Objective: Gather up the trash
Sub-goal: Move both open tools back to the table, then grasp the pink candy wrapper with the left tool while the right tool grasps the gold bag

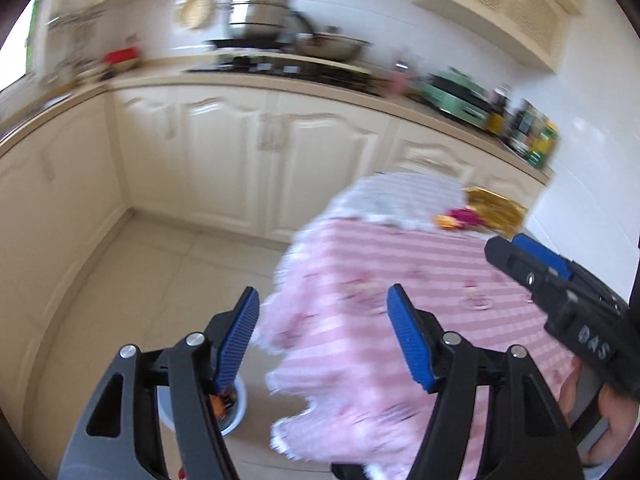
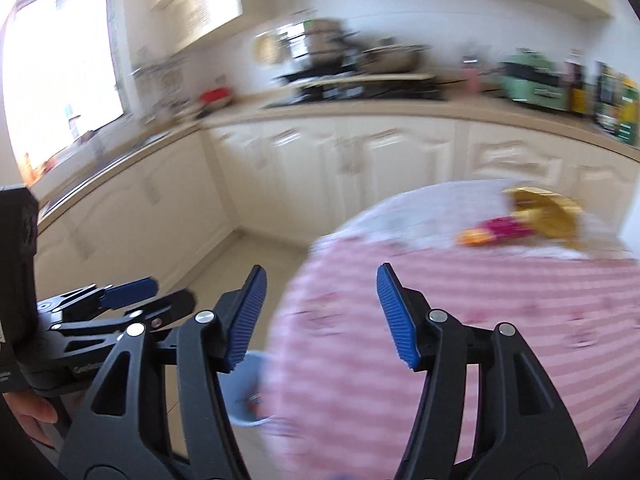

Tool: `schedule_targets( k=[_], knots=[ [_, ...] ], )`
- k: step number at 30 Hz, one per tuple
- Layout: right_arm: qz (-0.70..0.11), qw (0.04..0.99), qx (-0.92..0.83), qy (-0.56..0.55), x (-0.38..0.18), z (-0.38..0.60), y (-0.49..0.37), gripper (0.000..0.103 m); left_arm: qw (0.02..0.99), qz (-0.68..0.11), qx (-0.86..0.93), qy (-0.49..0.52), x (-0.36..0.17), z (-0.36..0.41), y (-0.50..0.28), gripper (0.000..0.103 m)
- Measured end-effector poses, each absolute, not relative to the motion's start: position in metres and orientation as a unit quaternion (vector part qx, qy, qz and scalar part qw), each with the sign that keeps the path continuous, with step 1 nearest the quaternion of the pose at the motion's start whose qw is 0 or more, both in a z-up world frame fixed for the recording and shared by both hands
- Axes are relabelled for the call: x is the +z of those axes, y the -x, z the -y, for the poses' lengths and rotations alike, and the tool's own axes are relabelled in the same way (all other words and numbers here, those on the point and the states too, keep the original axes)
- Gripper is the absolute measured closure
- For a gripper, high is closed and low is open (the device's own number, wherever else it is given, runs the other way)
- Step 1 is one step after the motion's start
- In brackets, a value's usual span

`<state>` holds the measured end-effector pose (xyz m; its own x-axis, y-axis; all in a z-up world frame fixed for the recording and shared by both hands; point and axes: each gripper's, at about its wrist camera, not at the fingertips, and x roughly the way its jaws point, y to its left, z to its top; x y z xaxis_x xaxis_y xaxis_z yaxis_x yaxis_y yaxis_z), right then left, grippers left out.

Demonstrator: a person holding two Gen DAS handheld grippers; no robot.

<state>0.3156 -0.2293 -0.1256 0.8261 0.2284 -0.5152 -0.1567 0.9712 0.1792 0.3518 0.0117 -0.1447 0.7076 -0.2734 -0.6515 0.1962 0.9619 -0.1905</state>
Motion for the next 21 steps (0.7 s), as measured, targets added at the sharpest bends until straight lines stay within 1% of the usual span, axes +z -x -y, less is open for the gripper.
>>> schedule_targets(
  k=[6,9,11,16,21],
  knots=[
    [-0.267,0.959,-0.003,-0.094,-0.132,0.35,-0.329,0.04,0.905,-0.373,-0.207,0.0,-0.142,0.106,-0.4,0.034],
    [-0.274,0.957,-0.04,-0.091,-0.139,0.385,-0.343,0.036,0.898,-0.375,-0.228,-0.038,-0.148,0.153,-0.424,0.034],
    [-0.282,0.953,-0.052,-0.092,-0.148,0.402,-0.357,0.036,0.89,-0.385,-0.236,-0.062,-0.156,0.18,-0.443,0.034],
    [-0.315,0.944,-0.061,-0.078,-0.174,0.428,-0.403,0.035,0.881,-0.396,-0.24,-0.092,-0.174,0.223,-0.485,0.034],
    [-0.333,0.939,-0.044,-0.067,-0.192,0.436,-0.438,0.035,0.876,-0.404,-0.239,-0.105,-0.189,0.244,-0.517,0.034]
  ],
)
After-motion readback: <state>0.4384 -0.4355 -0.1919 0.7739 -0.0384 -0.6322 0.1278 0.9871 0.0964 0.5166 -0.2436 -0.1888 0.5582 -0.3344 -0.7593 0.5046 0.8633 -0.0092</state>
